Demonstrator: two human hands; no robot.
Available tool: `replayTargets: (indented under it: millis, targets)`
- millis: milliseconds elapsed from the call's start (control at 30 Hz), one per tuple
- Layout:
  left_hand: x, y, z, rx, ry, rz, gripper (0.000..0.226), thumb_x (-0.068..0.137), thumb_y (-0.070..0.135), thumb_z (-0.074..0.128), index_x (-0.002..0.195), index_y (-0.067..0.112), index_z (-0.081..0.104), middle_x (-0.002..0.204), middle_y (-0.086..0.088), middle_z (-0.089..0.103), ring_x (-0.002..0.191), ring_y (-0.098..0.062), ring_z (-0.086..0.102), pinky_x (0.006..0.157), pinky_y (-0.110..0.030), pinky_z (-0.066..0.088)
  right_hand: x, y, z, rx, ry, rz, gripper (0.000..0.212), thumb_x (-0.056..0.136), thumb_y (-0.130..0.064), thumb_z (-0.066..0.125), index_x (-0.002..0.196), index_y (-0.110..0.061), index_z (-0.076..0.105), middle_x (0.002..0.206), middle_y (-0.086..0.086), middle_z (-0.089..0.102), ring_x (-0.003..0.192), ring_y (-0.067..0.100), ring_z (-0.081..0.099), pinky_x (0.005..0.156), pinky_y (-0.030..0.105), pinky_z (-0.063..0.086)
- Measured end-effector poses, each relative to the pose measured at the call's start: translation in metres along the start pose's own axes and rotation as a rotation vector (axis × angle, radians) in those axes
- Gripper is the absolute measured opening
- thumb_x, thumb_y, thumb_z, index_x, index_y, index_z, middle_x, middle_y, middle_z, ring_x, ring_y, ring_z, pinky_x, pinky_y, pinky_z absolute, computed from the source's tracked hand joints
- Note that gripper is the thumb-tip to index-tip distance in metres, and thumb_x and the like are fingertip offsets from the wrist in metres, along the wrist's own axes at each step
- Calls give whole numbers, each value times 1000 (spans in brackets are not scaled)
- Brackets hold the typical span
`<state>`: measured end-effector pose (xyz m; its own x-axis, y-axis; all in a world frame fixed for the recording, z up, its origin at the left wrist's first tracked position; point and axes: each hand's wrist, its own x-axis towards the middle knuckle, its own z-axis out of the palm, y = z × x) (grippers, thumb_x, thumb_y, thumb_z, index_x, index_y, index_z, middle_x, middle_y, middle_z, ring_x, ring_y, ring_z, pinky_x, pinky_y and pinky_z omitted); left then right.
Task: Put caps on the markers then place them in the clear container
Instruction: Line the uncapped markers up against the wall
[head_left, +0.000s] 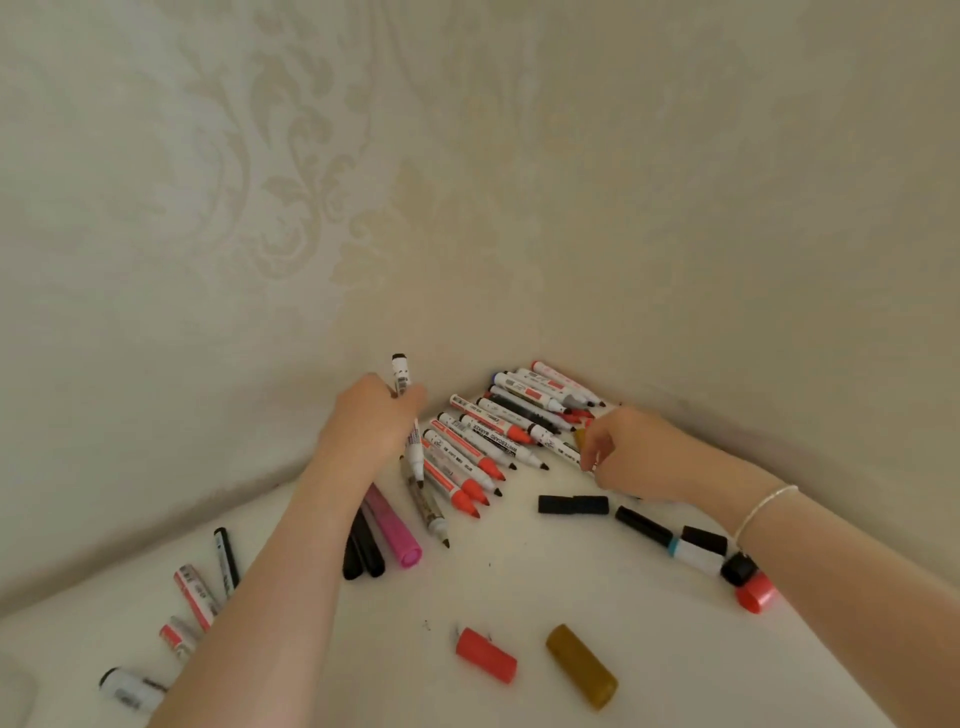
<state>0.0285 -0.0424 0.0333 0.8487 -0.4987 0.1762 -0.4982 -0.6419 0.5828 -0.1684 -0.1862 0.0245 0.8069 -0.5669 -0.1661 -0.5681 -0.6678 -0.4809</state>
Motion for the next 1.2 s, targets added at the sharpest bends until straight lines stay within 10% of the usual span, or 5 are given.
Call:
replayTargets:
  millis: [267,367,600,1200]
  targets:
    - [-23,34,23,-608,36,19,24,94,25,48,102,8,63,69,2,64,64,-13,62,70,-37,54,5,-6,39,-210,21,-132,25,89,-22,60,113,-20,64,113,2,60,103,19,55,90,30,44]
    - [-29,30,34,-746,78,-15,22,94,22,48,104,10,63,84,-2,68,69,-6,64,66,-21,51,8,-8,44,-140,109,-104,16,88,-20,59,102,-19,66,105,2,61,97,18,56,84,30,49]
    - [-33,22,38,-1011,214,-53,22,94,16,49,110,4,58,80,-2,74,78,-15,71,80,-33,56,-1,-25,24,563,206,-155,16,79,-23,73,85,-32,62,87,-4,72,82,17,66,69,26,50]
    - [-38,20,28,-1086,334,-24,20,96,15,49,110,4,56,72,9,73,70,-3,69,77,-29,55,-7,-49,22,600,267,-195,22,81,-16,71,81,-36,62,82,-7,68,73,15,63,63,27,48]
